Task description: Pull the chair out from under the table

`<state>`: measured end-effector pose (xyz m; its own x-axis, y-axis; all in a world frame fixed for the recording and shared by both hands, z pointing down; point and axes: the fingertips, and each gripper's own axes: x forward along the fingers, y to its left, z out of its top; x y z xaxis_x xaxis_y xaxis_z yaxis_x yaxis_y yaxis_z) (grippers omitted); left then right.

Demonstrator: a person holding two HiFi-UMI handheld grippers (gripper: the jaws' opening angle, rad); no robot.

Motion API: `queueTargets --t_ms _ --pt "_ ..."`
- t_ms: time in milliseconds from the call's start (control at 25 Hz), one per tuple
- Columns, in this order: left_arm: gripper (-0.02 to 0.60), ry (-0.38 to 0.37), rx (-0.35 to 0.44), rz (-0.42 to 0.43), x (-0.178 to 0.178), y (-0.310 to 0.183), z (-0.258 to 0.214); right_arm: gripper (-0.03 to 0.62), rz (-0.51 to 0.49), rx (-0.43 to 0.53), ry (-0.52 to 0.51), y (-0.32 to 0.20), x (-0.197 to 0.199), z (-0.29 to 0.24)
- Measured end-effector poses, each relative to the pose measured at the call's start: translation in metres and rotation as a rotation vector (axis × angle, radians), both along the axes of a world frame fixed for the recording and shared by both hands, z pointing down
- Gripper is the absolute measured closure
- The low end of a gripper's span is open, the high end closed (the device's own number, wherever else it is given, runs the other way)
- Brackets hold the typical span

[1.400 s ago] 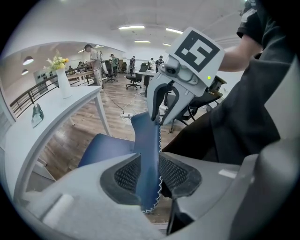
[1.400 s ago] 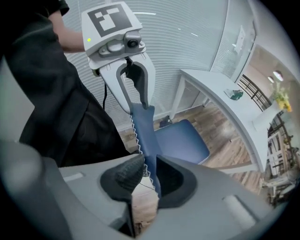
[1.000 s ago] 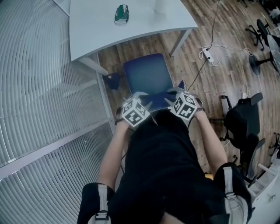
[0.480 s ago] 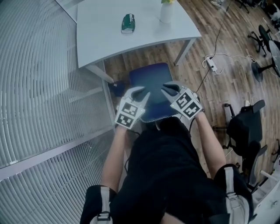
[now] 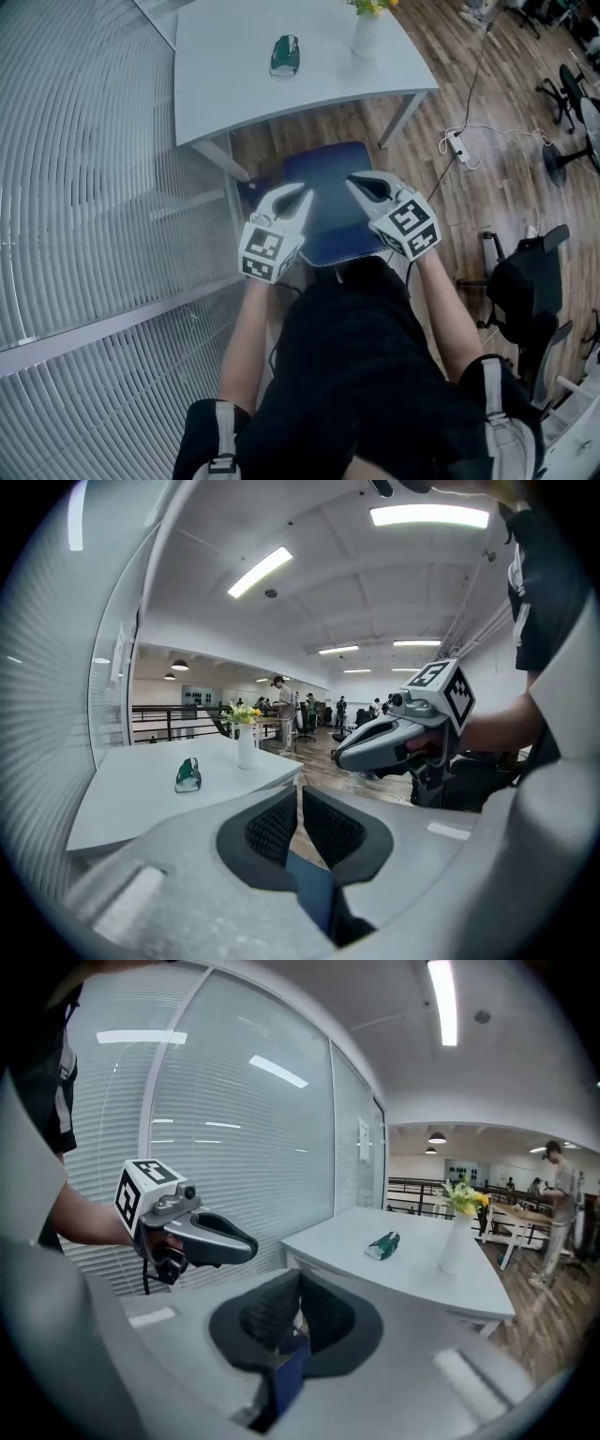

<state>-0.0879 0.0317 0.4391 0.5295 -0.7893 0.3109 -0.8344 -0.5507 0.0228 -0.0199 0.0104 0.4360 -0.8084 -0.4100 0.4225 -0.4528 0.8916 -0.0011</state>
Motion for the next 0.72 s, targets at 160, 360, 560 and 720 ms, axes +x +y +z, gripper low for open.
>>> queueTargets --t_ms 160,360,560,720 --pt "0.554 0.026 0.0 -0.022 -0.006 -0.001 -0.005 0.592 0.006 -0.07 -0.085 0.0 -0.002 -0.009" --pt "0.557 0.063 -0.021 -0.038 -0.009 -0.002 -0.005 0.592 -0.001 -0.125 -0.135 0.007 -0.002 -0.013" --pt "0.571 0.067 0.009 -0.027 -0.004 0.0 -0.008 0.594 -0.062 -0.127 -0.17 0.018 -0.003 -0.015" --pt "0.572 0.086 0.002 -0.015 -0.002 -0.001 -0.01 0.594 -0.069 -0.116 -0.169 0.017 -0.003 -0.017"
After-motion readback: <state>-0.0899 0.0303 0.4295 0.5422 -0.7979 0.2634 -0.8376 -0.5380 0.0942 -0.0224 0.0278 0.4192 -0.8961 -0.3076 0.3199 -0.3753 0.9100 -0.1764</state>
